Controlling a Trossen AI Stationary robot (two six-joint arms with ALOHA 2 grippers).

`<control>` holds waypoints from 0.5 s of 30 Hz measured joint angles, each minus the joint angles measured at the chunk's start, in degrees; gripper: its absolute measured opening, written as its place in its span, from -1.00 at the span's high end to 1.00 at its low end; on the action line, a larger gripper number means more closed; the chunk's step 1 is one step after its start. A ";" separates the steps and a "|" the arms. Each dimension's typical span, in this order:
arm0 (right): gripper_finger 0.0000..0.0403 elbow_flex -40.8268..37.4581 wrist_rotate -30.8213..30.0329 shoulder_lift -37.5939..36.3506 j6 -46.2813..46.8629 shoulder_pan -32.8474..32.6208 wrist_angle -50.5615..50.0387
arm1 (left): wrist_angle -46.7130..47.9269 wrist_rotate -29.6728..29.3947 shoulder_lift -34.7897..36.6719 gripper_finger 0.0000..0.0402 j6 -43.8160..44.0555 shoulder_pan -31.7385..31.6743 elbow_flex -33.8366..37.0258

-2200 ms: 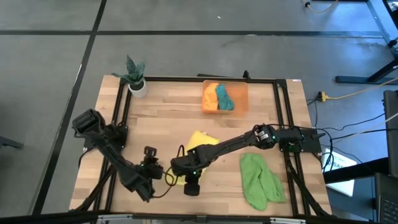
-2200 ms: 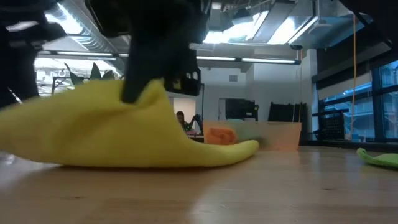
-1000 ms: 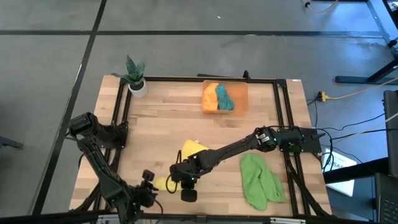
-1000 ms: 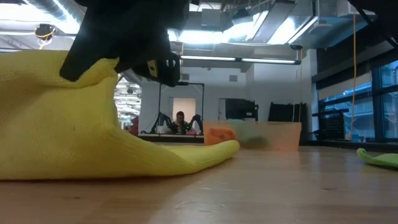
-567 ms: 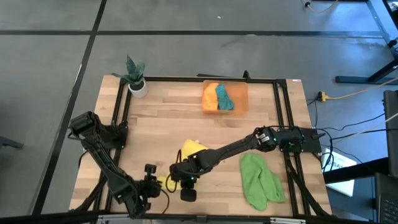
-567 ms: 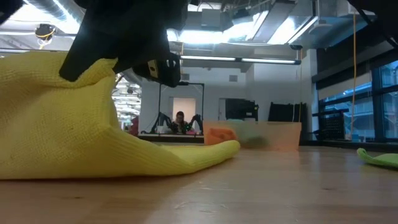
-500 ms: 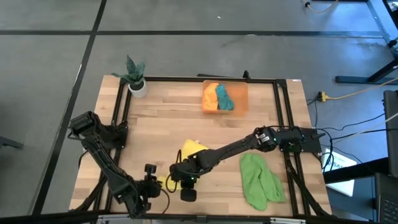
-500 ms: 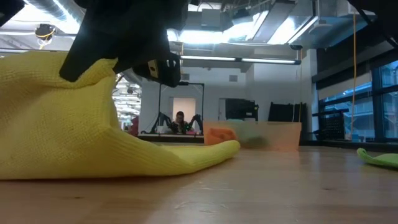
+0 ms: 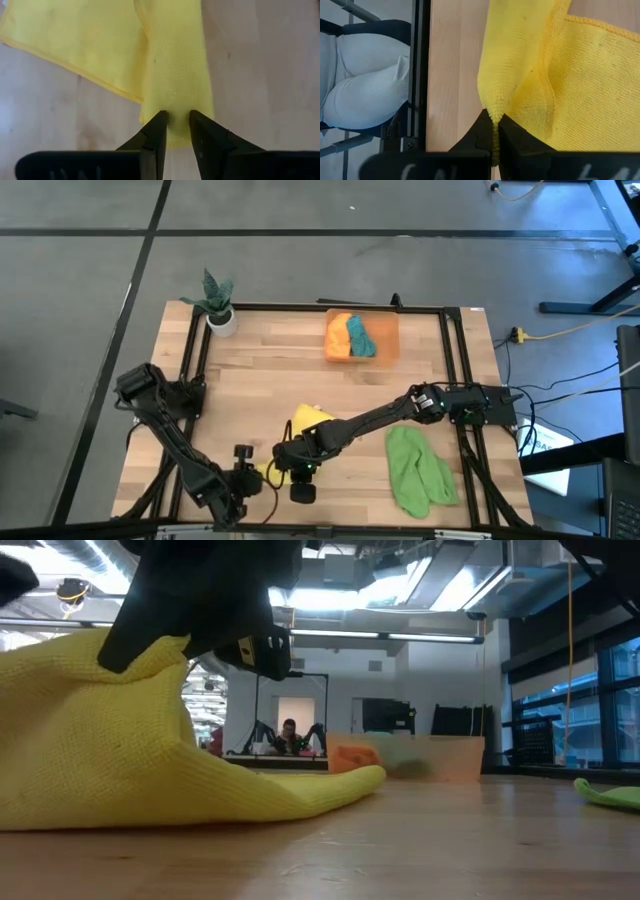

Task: Roll microfiber towels into tight, uniform cylinder then place into a basket
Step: Roll the yellow microfiber towel

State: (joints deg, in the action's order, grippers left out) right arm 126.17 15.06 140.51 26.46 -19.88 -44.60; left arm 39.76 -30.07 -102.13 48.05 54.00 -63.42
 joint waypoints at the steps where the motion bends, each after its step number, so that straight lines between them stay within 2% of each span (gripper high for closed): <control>1: 0.97 0.00 0.00 0.00 0.02 0.00 0.01 | -0.09 0.78 -0.69 0.62 -0.44 -0.24 0.00; 5: 0.97 0.00 -0.01 0.00 0.02 0.00 0.02 | -0.03 3.28 -1.44 0.70 -3.22 -1.42 0.04; 10: 0.97 0.00 0.01 0.00 0.02 0.00 0.12 | -0.26 2.93 -1.44 0.97 -3.43 -2.54 0.04; 15: 0.97 0.00 0.01 0.00 0.02 -0.22 0.15 | -0.34 2.36 -1.44 0.99 -4.24 -2.73 0.04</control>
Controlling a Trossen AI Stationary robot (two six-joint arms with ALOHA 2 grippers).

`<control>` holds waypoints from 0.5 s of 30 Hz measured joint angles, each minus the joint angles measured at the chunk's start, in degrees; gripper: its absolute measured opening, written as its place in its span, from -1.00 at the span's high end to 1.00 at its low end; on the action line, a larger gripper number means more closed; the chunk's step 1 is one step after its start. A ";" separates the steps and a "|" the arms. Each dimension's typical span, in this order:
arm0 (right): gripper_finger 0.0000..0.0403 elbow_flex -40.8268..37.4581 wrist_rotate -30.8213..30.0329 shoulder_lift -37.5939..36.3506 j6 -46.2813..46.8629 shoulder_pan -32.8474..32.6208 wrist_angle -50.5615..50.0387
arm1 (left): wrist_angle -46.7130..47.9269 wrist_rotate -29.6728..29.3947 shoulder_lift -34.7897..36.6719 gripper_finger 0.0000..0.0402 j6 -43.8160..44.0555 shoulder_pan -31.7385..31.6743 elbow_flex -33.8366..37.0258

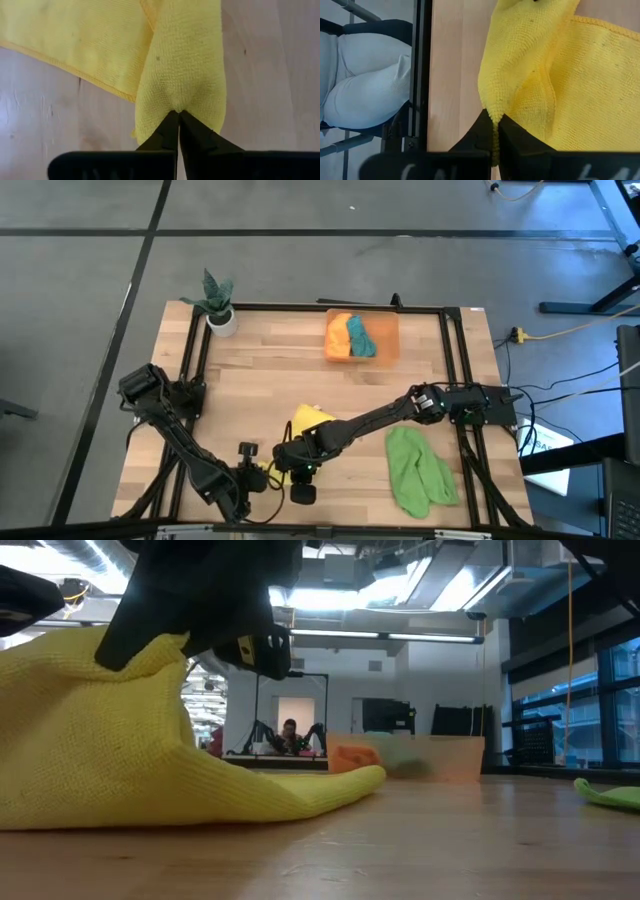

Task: Roll microfiber towels into tight, uniform cylinder then place into a basket
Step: Roll the yellow microfiber towel

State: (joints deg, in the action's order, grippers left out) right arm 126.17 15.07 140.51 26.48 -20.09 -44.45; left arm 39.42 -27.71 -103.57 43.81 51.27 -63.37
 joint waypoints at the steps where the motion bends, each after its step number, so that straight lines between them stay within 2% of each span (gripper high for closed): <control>1: 0.97 0.00 0.00 0.00 0.07 -0.06 0.02 | 0.00 -0.02 0.00 0.99 -0.56 0.00 0.00; 10: 0.97 0.00 0.74 0.00 3.31 -0.85 -1.16 | 0.33 -0.35 3.46 1.00 -3.10 -0.64 0.00; 15: 0.97 0.00 5.05 0.00 4.31 -1.45 -0.33 | -1.49 7.77 5.01 1.00 -9.61 -2.51 -0.02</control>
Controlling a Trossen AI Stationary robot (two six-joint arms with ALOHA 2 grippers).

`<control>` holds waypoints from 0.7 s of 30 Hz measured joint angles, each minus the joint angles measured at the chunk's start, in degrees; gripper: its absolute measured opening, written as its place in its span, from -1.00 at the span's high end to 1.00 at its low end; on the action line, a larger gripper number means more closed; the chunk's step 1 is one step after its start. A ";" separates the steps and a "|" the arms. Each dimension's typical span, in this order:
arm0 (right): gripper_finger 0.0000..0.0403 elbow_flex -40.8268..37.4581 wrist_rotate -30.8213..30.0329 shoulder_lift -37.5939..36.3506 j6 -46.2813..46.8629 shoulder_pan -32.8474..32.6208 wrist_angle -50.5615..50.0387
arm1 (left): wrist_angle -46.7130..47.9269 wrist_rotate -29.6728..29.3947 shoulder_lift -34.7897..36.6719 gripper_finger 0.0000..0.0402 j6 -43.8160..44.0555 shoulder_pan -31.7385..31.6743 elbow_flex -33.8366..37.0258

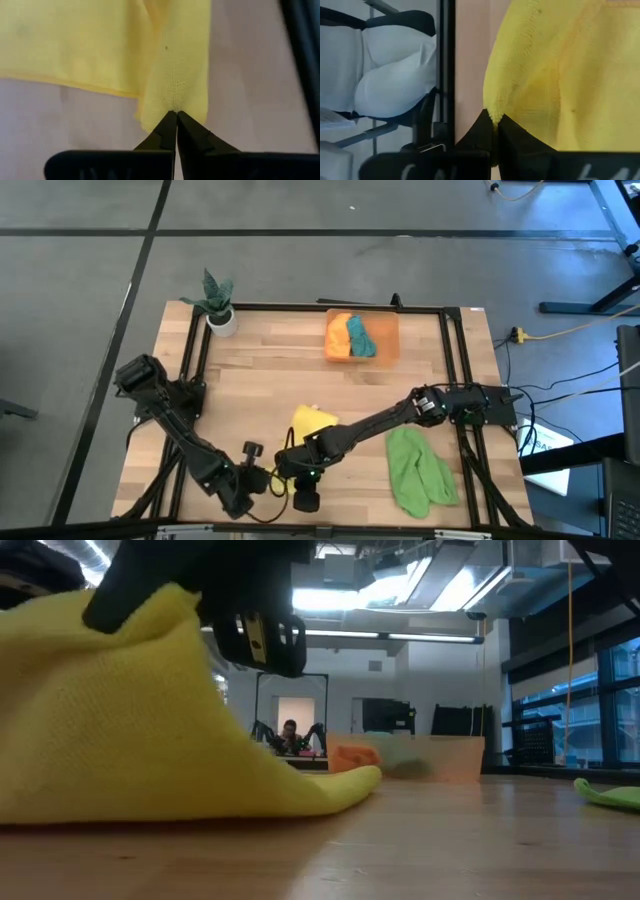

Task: Roll microfiber towels into tight, uniform cylinder then place into a basket
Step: Roll the yellow microfiber towel

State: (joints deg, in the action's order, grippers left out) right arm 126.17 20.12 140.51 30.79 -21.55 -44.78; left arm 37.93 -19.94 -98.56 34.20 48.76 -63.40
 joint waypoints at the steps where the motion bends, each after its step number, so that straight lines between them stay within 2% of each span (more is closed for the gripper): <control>1: 0.97 0.00 0.31 0.00 0.32 -0.07 -0.03 | -0.74 2.56 0.00 1.00 -1.27 -0.72 0.00; 4: 0.97 0.00 0.43 0.00 0.33 -0.52 0.03 | -2.56 8.62 0.00 1.00 -5.37 -2.61 0.00; 7: 0.97 0.00 0.48 0.00 -0.99 -1.24 0.09 | -4.12 10.66 0.00 1.00 -9.47 -3.98 0.00; 9: 0.97 0.00 -1.67 0.00 0.04 -1.63 0.05 | -5.48 11.90 0.00 1.00 -11.96 -4.74 0.00; 12: 0.97 0.02 -6.17 0.00 1.98 -2.01 -1.94 | -7.50 12.10 -0.04 1.00 -14.60 -5.65 0.00; 21: 0.97 0.02 -11.89 0.00 1.70 -2.73 -4.91 | -10.82 10.19 -0.17 1.00 -19.71 -7.47 0.00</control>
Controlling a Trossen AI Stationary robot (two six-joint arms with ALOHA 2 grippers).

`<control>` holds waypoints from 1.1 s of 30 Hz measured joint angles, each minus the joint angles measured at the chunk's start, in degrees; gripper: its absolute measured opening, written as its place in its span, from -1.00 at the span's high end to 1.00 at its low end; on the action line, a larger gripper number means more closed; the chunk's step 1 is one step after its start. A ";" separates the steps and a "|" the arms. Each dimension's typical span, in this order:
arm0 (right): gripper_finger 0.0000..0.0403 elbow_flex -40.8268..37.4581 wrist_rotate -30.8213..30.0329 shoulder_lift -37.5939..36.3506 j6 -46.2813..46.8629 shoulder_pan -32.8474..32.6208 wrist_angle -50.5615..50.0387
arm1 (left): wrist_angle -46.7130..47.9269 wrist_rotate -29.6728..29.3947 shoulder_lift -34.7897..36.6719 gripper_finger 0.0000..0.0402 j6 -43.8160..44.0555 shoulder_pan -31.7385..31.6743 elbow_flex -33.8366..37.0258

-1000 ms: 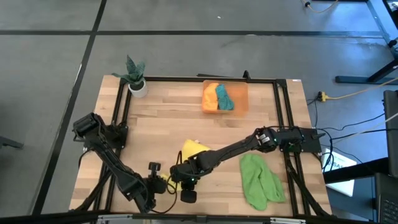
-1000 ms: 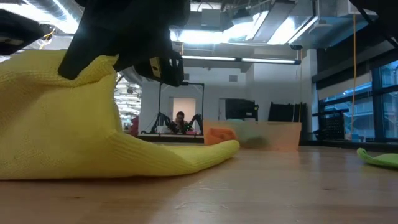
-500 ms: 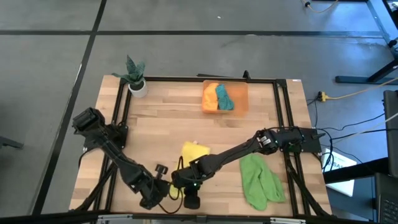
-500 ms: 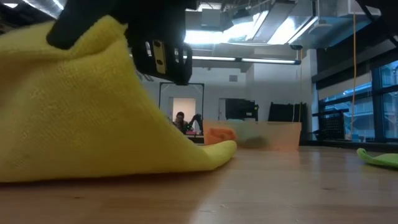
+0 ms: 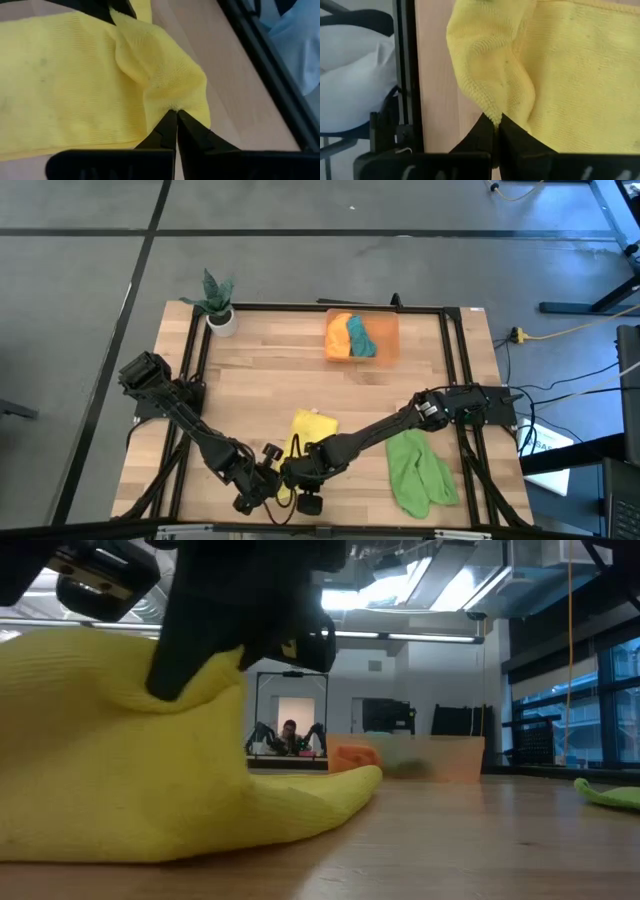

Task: Roll microfiber towels into tight, uniform cylinder then place into a basket
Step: Roll the yellow microfiber towel

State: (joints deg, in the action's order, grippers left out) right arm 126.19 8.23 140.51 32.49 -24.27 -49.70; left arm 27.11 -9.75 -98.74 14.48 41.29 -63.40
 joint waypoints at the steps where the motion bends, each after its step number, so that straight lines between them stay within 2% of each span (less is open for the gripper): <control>1: 0.97 0.00 -0.07 -0.11 -0.12 -0.10 -0.47 | -0.13 -0.50 0.00 1.00 -0.17 -0.02 0.00; 7: 0.97 0.00 -0.24 -0.53 -1.50 -0.39 -2.54 | -1.18 -2.77 0.00 1.00 -1.38 -0.03 0.00; 20: 0.97 0.02 -2.63 -4.61 -3.26 -0.37 -14.71 | -2.64 -4.89 0.00 1.00 -1.29 -0.83 0.00; 27: 0.97 0.00 -6.35 -9.14 -3.24 -0.78 -17.17 | -4.87 -7.67 -0.02 1.00 -3.47 -0.95 -0.03; 33: 0.97 -0.20 -8.60 -9.80 -4.48 -1.84 -18.76 | -4.98 -7.92 0.00 1.00 -3.75 -2.57 -0.04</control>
State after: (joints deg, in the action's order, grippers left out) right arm 125.99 -0.37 130.70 28.02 -26.11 -68.45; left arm 22.13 -17.67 -98.74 10.74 38.72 -63.44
